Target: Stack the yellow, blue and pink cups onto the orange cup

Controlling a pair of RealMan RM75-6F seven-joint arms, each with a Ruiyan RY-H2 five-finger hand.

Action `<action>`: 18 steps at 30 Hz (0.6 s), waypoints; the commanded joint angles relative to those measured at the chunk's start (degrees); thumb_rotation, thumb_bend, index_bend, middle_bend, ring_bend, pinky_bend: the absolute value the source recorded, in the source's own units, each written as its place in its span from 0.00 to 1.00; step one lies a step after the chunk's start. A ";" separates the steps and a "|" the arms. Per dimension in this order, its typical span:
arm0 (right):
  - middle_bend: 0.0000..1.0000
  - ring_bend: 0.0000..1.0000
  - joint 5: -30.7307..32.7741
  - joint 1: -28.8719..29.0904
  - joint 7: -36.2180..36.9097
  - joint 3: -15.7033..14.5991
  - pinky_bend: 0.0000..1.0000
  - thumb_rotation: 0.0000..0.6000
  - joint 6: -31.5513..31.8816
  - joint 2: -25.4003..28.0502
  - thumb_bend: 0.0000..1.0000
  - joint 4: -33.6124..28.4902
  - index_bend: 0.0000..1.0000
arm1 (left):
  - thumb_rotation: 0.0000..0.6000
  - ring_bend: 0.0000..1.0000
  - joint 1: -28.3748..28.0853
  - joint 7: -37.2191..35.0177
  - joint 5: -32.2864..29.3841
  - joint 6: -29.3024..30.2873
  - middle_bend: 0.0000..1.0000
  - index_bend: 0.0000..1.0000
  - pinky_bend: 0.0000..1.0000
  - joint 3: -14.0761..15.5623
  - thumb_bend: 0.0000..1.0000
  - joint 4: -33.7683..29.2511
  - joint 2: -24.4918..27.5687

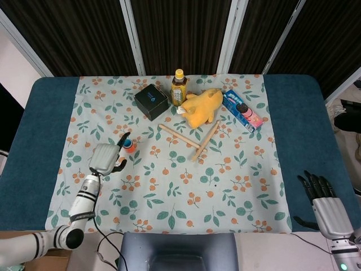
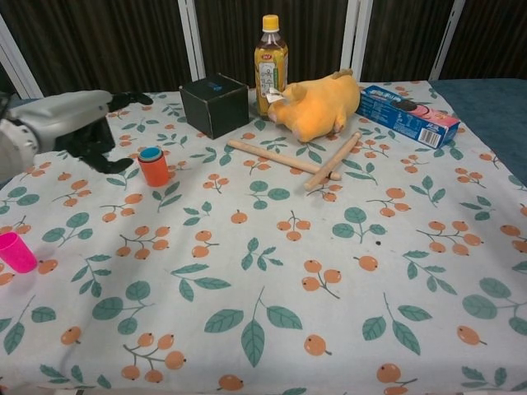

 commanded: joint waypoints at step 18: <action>0.00 0.00 -0.89 0.97 -2.20 -0.69 0.00 1.00 -1.48 -1.17 0.11 -0.76 0.00 | 1.00 1.00 16.42 -20.01 15.85 3.92 1.00 0.10 1.00 13.73 0.36 -0.53 9.91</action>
